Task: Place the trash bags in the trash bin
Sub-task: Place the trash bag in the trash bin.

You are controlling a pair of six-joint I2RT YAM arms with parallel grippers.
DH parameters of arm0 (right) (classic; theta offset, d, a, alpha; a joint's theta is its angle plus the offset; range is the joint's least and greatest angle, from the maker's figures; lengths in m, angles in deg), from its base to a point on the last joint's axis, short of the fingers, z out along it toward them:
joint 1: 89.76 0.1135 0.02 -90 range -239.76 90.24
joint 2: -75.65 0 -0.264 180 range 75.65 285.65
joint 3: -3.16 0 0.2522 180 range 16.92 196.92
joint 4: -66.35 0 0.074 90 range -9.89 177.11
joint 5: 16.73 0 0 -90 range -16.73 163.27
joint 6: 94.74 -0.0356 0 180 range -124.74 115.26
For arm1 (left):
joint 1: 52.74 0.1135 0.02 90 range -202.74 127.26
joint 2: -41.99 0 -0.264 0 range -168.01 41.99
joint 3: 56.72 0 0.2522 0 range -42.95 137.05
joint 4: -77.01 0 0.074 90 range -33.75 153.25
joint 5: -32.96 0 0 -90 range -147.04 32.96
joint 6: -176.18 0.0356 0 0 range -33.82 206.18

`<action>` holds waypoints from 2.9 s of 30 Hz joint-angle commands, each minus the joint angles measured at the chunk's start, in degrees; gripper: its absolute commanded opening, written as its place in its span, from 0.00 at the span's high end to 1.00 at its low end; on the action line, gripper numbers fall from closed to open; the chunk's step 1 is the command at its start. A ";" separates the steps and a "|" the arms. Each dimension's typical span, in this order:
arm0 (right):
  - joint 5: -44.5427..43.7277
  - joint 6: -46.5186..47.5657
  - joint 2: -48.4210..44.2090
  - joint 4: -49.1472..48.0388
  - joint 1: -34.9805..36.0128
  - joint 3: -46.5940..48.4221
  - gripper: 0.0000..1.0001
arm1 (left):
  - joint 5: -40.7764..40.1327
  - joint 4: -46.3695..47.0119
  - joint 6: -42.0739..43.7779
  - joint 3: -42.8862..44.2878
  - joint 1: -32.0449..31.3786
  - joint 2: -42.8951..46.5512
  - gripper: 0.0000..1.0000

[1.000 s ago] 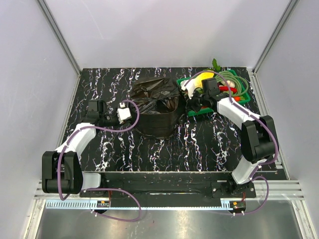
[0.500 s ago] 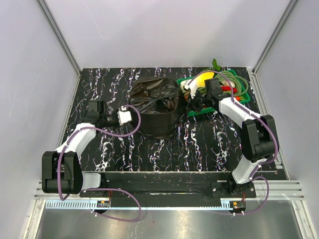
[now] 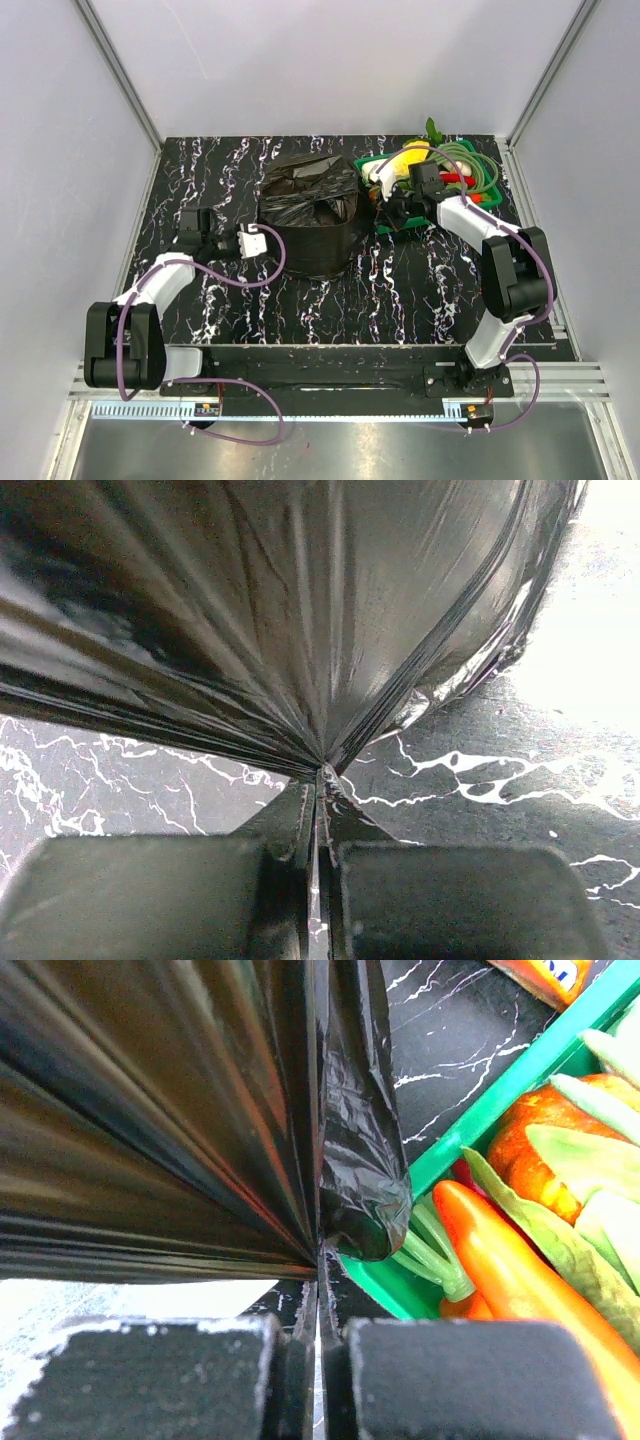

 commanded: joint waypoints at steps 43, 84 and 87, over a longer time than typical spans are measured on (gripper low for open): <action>-15.08 -0.83 1.34 -0.03 -1.84 -4.19 1.00 | -22.20 8.85 4.92 -9.31 0.99 -7.79 1.00; -5.94 -8.30 -20.72 11.84 -1.67 4.51 0.29 | -0.30 -27.79 -36.37 37.06 -2.94 10.15 0.08; -6.38 -8.47 -20.90 11.66 -1.67 3.89 0.28 | -4.35 -29.98 -40.07 45.76 -9.71 7.17 0.12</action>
